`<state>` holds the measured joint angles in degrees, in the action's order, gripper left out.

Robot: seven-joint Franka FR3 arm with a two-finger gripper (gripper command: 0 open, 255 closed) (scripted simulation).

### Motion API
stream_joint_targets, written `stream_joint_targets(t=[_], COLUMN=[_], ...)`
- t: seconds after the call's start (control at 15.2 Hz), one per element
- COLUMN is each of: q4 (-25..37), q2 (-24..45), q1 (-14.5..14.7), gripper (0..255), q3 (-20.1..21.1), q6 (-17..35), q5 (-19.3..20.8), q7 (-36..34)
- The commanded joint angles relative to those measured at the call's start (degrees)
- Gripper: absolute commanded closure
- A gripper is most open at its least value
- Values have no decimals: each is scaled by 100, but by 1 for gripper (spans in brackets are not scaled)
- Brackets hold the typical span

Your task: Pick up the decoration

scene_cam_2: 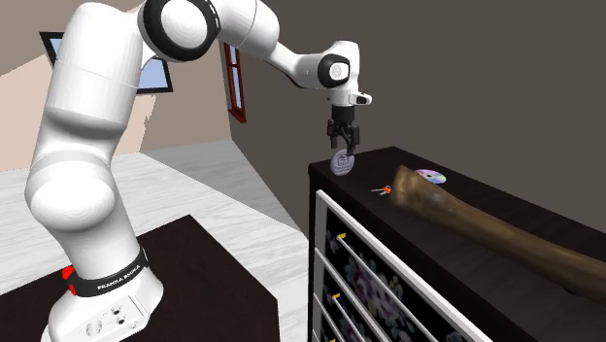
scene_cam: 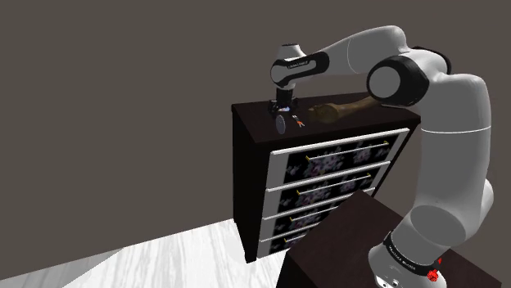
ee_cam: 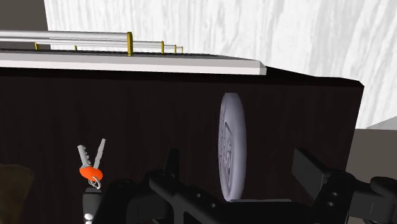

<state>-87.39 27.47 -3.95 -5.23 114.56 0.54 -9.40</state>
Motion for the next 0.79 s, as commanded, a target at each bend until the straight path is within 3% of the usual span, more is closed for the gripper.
stream_joint_targets(t=[0.0,0.33,0.4,0.73], q4=[-67,-198,-200,-199], q2=[59,156,159,159], q1=[-2,-4,-5,-6], gripper=[0,0,255,255], q3=[0,4,4,4], q6=[127,354,360,358], q5=[-3,-9,-9,-10], q7=[-8,-13,-11,-10])
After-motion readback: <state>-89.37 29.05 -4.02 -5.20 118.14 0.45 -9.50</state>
